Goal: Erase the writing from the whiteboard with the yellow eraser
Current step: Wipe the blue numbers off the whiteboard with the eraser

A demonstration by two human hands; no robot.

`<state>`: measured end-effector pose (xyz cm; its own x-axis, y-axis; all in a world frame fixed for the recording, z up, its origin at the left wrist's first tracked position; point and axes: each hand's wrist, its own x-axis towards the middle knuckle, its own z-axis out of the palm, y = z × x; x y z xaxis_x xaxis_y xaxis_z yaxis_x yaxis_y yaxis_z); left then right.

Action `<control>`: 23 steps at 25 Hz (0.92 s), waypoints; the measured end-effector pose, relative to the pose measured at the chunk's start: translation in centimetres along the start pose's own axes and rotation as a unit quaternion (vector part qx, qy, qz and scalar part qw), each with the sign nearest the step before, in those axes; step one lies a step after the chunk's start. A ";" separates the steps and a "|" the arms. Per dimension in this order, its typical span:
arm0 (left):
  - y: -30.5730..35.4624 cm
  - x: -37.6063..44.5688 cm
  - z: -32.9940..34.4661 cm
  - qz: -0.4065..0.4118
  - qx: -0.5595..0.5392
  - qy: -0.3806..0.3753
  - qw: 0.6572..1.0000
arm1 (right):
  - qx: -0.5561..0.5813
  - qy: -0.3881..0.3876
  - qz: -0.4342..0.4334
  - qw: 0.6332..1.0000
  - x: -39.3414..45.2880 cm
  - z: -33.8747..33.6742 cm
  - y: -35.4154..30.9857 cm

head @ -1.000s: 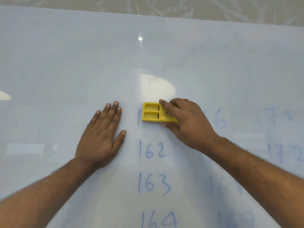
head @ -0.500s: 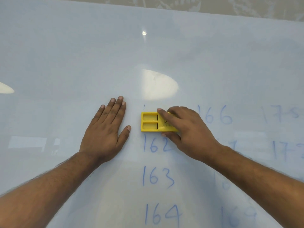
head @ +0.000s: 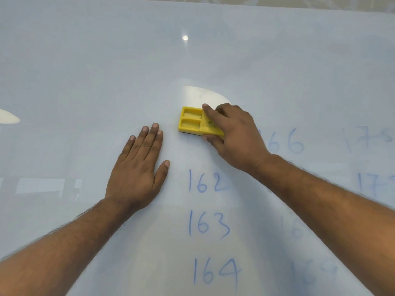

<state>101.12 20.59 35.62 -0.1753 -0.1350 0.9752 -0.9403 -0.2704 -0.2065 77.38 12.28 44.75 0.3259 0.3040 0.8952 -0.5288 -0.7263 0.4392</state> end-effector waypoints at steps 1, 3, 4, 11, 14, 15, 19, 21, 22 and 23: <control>0.0 -0.1 0.0 0.001 0.001 0.001 1.000 | 0.000 -0.001 -0.007 1.000 -0.1 0.3 -0.6; -0.1 -0.2 -0.1 0.002 0.002 0.001 1.000 | -0.004 -0.011 -0.031 0.999 -1.3 0.7 -1.5; -0.2 -0.3 -0.1 0.000 0.002 0.001 1.000 | -0.004 -0.019 -0.045 0.999 -2.3 0.6 -1.7; 0.1 -0.8 0.1 -0.012 0.005 0.008 1.000 | -0.029 -0.063 -0.100 0.993 -6.4 -1.8 1.4; 0.2 -1.1 0.1 -0.011 0.002 0.008 1.000 | -0.030 -0.040 -0.059 0.997 -5.1 -1.8 2.0; 0.3 -1.3 0.1 -0.006 0.001 0.008 1.000 | -0.022 -0.030 -0.042 0.998 -4.5 -1.4 1.6; 0.2 -2.1 0.0 0.021 0.004 0.014 1.000 | 0.012 -0.014 -0.018 1.000 -3.7 0.2 -0.8; 0.2 -2.3 -0.1 0.022 0.002 0.013 1.000 | 0.013 -0.023 -0.039 0.999 -4.7 0.4 -1.9; 0.2 -2.4 -0.1 0.020 0.001 0.012 1.000 | 0.014 -0.030 -0.053 0.998 -5.5 0.4 -2.3; 0.2 -2.5 -0.1 0.019 0.000 0.012 1.000 | 0.016 -0.037 -0.066 0.997 -6.3 0.2 -2.6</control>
<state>101.29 20.99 33.13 -0.2177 -0.1230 0.9682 -0.9326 -0.2664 -0.2435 76.91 12.13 37.95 0.4489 0.3523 0.8212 -0.4530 -0.7024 0.5490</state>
